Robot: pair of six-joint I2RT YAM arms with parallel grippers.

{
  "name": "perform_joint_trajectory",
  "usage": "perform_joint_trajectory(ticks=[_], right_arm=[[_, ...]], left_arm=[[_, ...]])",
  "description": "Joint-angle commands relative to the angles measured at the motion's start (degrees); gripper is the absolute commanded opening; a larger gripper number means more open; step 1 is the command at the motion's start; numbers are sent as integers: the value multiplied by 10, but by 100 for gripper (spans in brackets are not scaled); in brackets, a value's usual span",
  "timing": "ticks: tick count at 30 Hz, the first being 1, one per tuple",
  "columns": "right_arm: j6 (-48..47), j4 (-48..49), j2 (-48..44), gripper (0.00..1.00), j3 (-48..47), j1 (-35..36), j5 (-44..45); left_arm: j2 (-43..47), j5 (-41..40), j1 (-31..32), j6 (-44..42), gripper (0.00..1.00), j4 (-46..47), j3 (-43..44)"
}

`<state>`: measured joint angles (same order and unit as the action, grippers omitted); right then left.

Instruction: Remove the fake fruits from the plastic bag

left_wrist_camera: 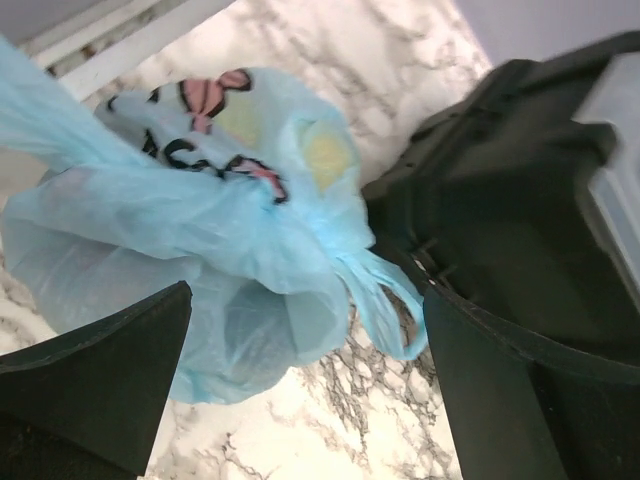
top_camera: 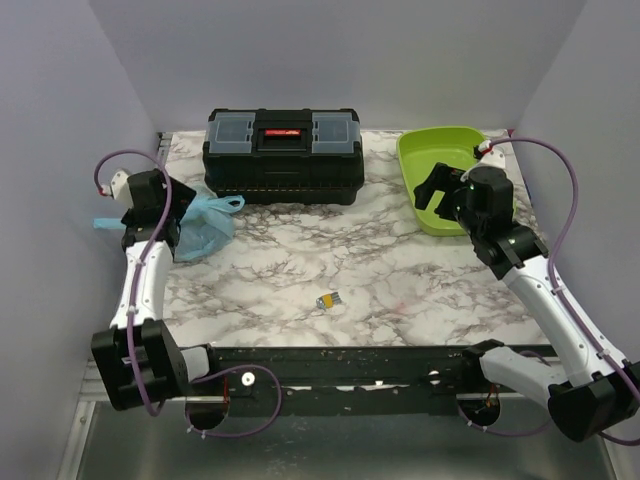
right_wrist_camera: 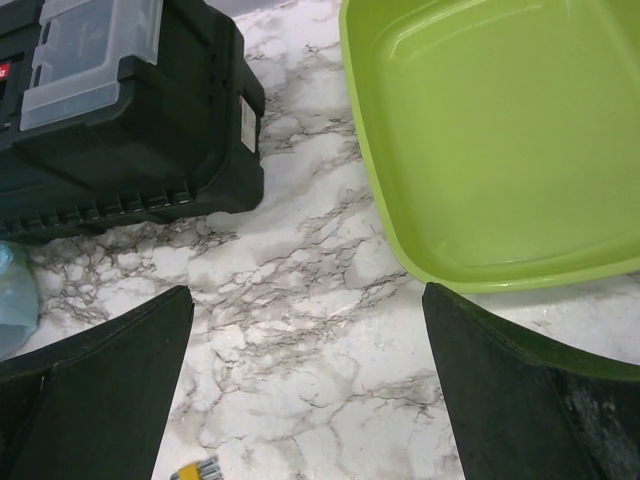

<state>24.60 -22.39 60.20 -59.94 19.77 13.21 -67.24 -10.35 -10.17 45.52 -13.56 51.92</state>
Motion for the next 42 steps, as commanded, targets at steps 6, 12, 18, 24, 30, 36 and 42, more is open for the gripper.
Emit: perform_joint_trajectory(ticks=[6, 12, 18, 24, 30, 36, 42], right_arm=[[-6, 0, -13, 100, 2, 1, -13], [-7, 2, -11, 100, 4, 1, -18], [-8, 4, -9, 100, 6, 1, -22], [-6, 6, -9, 100, 3, 1, -28], [-5, 9, -11, 100, 5, 1, -31], [-11, 11, -15, 100, 9, 1, -28], [-23, 9, -26, 100, 10, 1, -19]], left_arm=[[-94, 116, -74, 109, 90, -20, 7], [-109, 131, -86, 128, 80, -20, -2], [-120, 151, -89, 139, 60, -15, -8], [-120, 160, -93, 139, 37, -6, -14], [-114, 167, -93, 131, 17, 12, -25], [-110, 168, -92, 125, 13, 32, -34], [-129, 198, -93, 138, 30, 33, -25]])
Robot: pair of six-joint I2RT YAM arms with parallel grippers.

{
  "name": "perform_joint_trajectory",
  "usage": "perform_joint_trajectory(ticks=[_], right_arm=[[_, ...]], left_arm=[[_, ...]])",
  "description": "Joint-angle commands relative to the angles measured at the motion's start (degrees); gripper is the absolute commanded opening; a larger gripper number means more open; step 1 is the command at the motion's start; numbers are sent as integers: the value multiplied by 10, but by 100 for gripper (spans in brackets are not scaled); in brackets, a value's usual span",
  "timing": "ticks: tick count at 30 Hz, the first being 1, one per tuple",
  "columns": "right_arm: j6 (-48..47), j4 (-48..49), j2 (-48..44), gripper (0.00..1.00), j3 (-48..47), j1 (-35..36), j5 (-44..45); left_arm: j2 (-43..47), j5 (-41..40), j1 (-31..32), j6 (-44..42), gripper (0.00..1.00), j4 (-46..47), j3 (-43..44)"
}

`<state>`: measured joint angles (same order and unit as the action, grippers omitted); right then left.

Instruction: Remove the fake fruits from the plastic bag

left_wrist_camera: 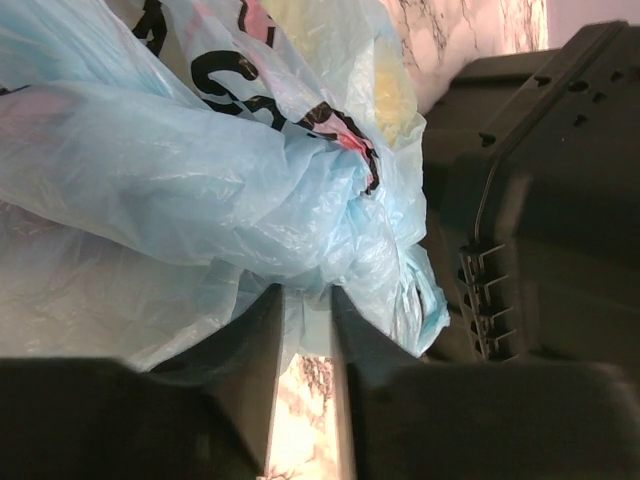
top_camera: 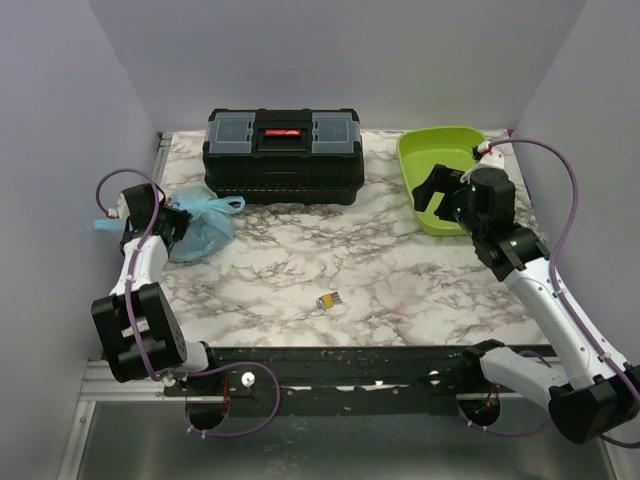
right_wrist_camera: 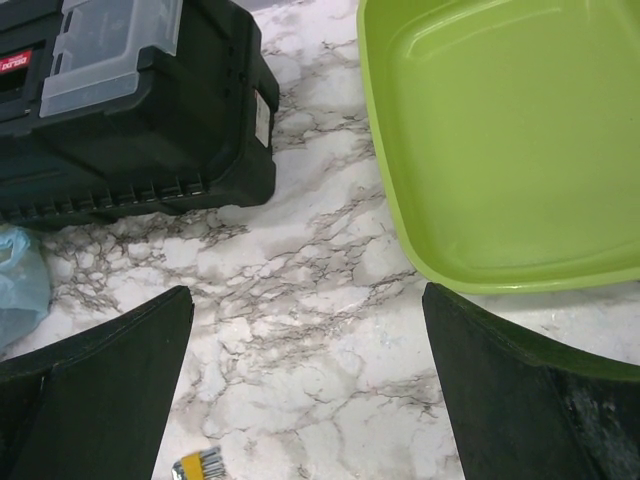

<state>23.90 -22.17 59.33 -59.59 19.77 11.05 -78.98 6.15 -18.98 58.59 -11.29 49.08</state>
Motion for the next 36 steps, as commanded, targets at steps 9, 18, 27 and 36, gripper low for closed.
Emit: perform_joint_trajectory(ticks=[9, 18, 27, 36], right_arm=[[-18, 11, -38, 100, 21, 1, 4], [-19, 5, -40, 100, 29, 1, -15], [-10, 4, -19, 100, 30, 1, -46], [-6, 9, -1, 100, 47, 1, -138]], left_arm=[[-58, 44, -5, 48, 55, -7, 41], [-9, 73, 2, 41, 0, 24, 9], [91, 61, 118, -12, 0, -37, -35], [131, 103, 315, -88, 0, 3, -49]])
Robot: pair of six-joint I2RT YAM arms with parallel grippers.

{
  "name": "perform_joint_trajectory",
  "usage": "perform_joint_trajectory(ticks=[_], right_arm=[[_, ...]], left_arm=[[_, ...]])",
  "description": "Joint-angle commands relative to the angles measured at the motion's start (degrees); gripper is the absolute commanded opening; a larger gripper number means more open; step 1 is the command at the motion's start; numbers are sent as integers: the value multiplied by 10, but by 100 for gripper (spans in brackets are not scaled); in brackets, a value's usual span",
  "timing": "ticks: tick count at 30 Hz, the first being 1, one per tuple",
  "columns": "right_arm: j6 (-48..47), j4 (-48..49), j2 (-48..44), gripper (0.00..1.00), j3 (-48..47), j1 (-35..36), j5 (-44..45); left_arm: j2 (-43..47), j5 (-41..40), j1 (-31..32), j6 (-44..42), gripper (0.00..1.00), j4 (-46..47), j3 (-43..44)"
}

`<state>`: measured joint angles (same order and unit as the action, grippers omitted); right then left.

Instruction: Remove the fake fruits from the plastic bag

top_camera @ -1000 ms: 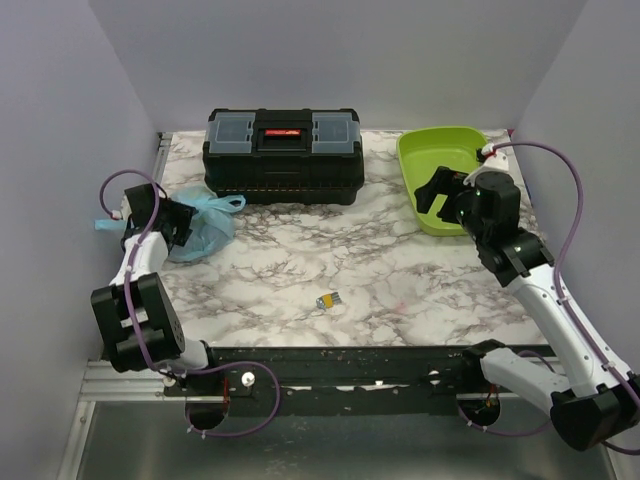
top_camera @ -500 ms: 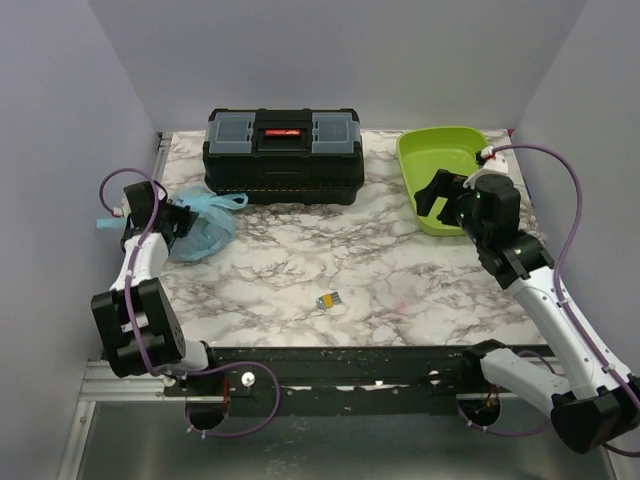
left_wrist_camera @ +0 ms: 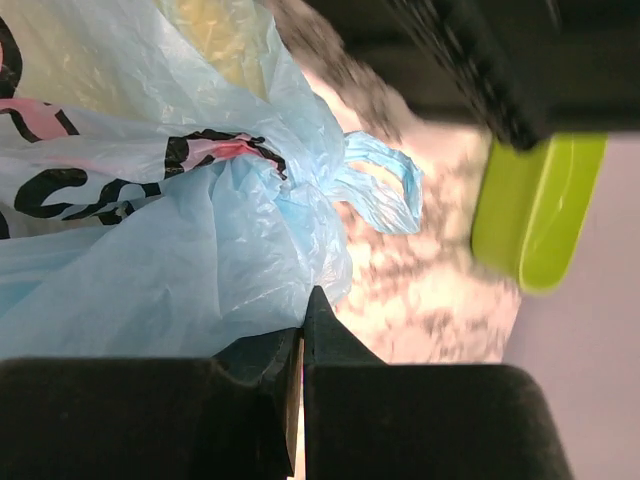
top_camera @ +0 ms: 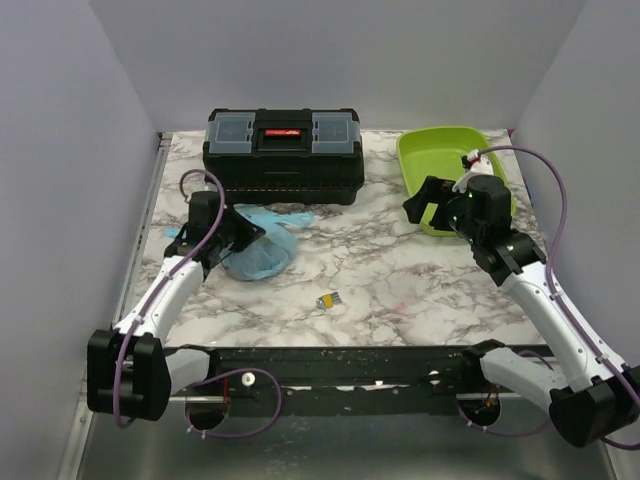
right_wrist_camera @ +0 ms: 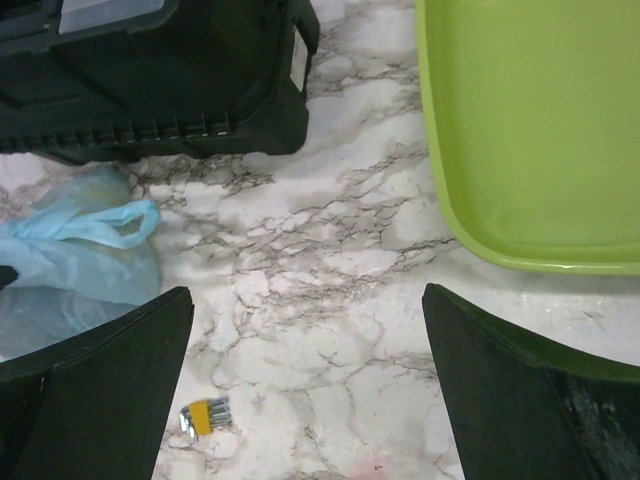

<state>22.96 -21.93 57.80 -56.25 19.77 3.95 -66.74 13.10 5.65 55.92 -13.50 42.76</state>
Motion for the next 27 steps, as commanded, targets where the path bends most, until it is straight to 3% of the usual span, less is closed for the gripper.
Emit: perform_joint_trajectory(ticks=[1, 8, 16, 23, 27], right_arm=[[4, 8, 18, 100, 15, 1, -77], [2, 21, 27, 100, 38, 1, -111], [-15, 72, 27, 100, 78, 1, -178], [-15, 99, 48, 100, 92, 2, -237], [-6, 163, 63, 93, 131, 2, -298]], left_arm=[[3, 32, 92, -84, 0, 25, 28], [-83, 124, 193, -205, 0, 5, 163], [-262, 207, 285, -357, 0, -227, 381], [-319, 236, 302, -423, 0, -283, 432], [-323, 224, 301, -426, 0, -267, 412]])
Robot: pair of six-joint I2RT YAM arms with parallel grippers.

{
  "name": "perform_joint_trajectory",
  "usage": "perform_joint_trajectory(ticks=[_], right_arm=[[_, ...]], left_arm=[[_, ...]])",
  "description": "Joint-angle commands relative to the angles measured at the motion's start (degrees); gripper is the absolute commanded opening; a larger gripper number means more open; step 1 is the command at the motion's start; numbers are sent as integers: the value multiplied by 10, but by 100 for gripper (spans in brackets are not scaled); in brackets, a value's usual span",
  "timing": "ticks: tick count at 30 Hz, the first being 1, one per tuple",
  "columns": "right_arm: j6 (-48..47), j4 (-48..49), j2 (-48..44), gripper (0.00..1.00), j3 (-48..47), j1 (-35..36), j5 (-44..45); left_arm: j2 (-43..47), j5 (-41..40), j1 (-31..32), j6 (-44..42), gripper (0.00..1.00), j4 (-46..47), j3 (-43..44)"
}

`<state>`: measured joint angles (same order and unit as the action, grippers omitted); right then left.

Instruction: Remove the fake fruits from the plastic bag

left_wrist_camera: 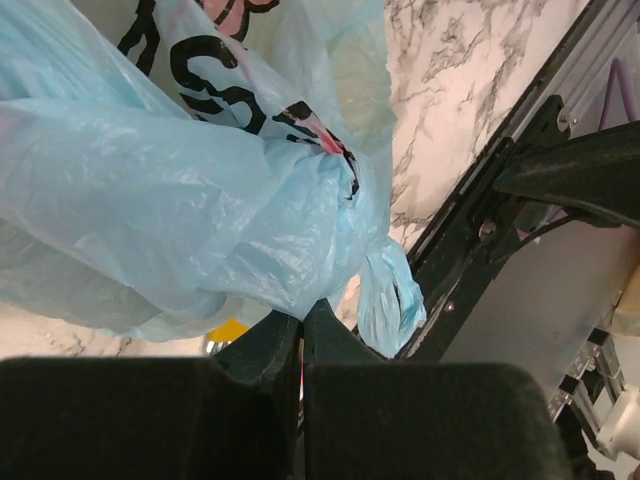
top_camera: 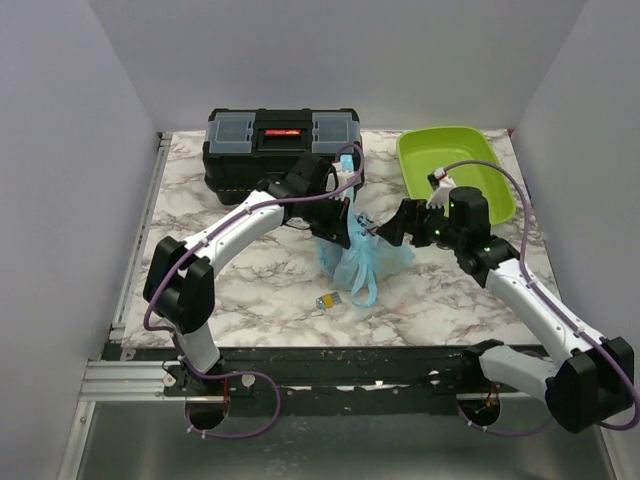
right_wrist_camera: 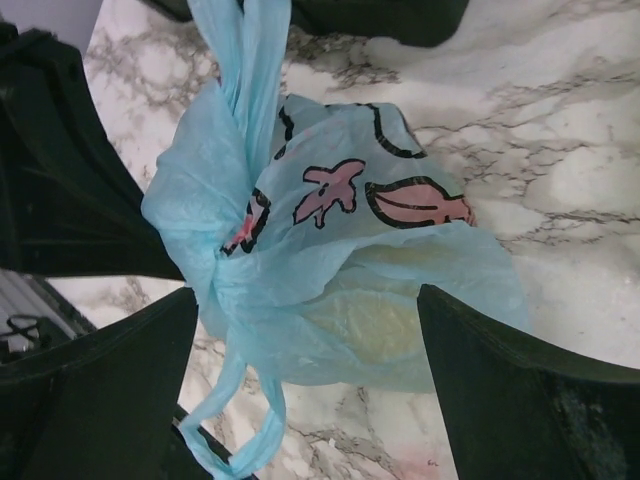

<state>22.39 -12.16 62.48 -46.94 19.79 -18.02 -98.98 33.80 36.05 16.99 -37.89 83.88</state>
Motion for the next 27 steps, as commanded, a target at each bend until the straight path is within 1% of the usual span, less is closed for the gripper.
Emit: perform_joint_trajectory(ticks=[1, 2, 5, 6, 8, 10, 12, 14, 16, 19, 23, 27], right_arm=[[6, 81, 23, 90, 46, 3, -97], [11, 91, 27, 86, 49, 7, -108], [20, 116, 21, 83, 61, 23, -115], [16, 142, 16, 83, 68, 30, -119], [-4, 149, 14, 81, 76, 51, -122], [-24, 125, 25, 81, 63, 79, -89], [-33, 84, 40, 77, 44, 104, -40], [-32, 83, 47, 74, 44, 121, 9], [-29, 90, 51, 70, 48, 129, 38], [-24, 90, 54, 63, 47, 131, 47], [-22, 100, 56, 55, 49, 130, 60], [-29, 96, 56, 55, 47, 131, 78]], left_arm=[[0, 8, -2, -34, 0, -25, -3], [0, 8, -2, -34, 0, -30, -2], [7, -5, -3, -38, 0, -24, -9], [2, -9, -3, -37, 0, -31, -4], [-7, -8, -3, -39, 0, -48, 10], [-3, -7, -3, -38, 0, -41, 7], [-2, -11, -4, -32, 0, -29, 0], [-12, -4, -5, -32, 0, -41, 10], [-14, 3, -5, -33, 0, -44, 15], [-8, -5, -6, -31, 0, -31, 4], [-13, -2, -5, -35, 0, -45, 14], [-12, -1, -5, -33, 0, -44, 15]])
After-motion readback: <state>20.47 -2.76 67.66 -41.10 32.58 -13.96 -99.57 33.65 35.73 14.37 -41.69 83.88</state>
